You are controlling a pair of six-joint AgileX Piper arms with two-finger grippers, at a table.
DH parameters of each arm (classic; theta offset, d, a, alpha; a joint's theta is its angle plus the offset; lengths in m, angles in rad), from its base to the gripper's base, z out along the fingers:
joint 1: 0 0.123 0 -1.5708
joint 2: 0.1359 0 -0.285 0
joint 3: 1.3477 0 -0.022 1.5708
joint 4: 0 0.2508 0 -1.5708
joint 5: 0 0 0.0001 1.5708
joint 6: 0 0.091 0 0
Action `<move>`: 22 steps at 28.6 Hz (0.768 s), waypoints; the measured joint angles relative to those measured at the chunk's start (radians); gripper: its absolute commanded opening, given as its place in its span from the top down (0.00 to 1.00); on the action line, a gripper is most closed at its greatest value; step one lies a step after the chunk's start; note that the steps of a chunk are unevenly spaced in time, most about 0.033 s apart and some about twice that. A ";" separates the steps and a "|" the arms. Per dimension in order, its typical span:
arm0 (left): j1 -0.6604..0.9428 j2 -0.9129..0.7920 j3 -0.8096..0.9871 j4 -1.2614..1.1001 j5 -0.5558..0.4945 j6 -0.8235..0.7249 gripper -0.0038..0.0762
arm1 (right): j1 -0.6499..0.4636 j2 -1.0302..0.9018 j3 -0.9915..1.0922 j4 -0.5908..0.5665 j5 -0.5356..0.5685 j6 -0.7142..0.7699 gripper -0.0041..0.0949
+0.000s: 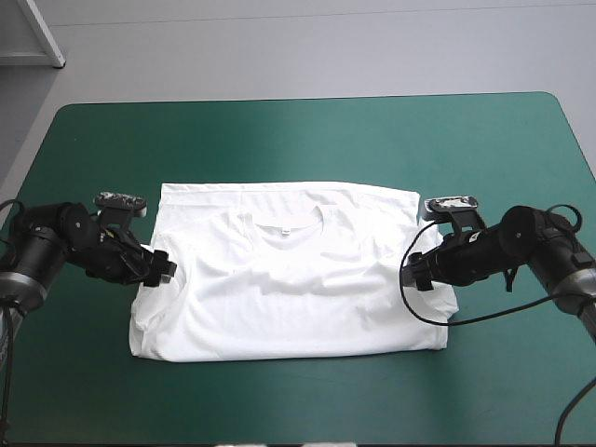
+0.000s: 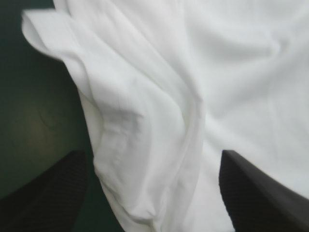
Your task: Fold the cloth
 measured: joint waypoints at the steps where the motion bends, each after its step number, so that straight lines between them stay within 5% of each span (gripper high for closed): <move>1: 0.000 0.000 -0.027 0.000 0.003 0.000 0.26 | 0.000 -0.013 -0.009 -0.010 0.005 0.014 0.18; 9: 0.000 0.000 -0.253 -0.020 0.004 0.000 0.26 | -0.004 -0.096 -0.096 -0.132 0.015 0.125 0.18; 15: 0.000 0.000 -0.308 -0.047 0.043 0.015 0.26 | -0.088 -0.064 -0.103 -0.121 0.006 0.131 0.18; 22: 0.000 0.000 -0.310 -0.018 0.149 -0.001 0.26 | -0.143 -0.051 -0.103 -0.061 0.118 0.070 0.19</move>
